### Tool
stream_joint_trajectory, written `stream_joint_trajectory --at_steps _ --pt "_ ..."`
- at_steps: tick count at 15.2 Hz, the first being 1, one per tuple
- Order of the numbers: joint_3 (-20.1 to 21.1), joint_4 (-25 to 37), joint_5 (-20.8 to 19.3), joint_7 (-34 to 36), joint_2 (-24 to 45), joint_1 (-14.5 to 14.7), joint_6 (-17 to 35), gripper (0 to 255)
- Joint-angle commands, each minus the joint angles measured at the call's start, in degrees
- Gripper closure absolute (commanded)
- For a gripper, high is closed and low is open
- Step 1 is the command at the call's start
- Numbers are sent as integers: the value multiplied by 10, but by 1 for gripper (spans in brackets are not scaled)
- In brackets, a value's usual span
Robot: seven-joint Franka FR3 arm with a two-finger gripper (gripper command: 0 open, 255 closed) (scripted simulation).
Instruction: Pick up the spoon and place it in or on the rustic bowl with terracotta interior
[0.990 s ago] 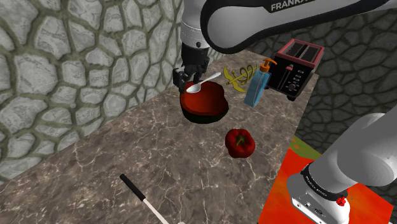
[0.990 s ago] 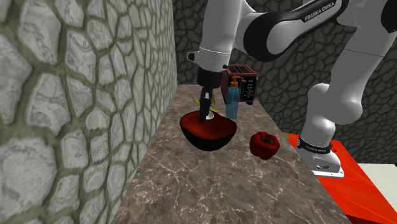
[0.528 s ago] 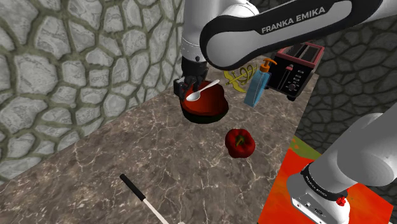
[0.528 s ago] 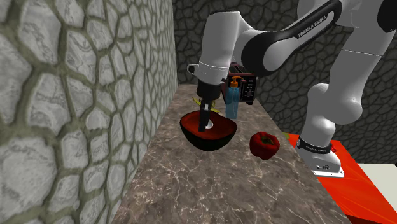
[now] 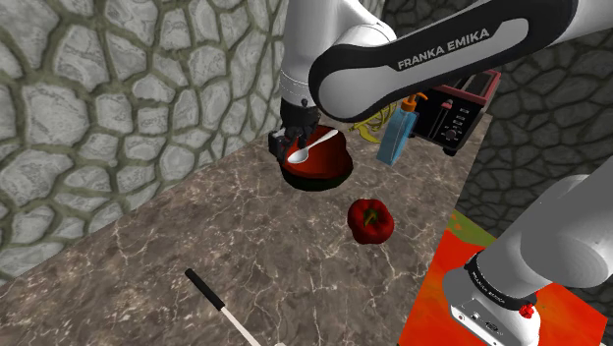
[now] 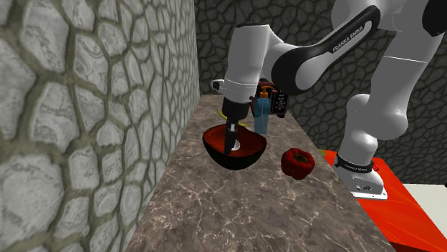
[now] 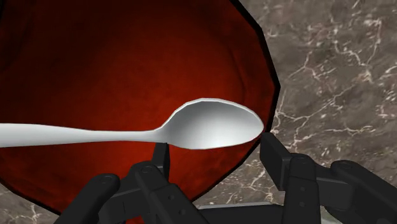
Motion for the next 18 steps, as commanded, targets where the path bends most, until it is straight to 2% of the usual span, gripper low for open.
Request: stream_joint_trajectory --at_steps 1,2,3,8,12,18 --pt "0 0 0 0 0 0 0 255" --pt "0 0 0 0 0 0 0 255" --pt "0 0 0 0 0 0 0 0" --pt "0 0 0 0 0 0 0 0" --pt "-6 36 22 -16 -39 4 -71 0" --pt "-6 36 22 -16 -39 4 -71 0"
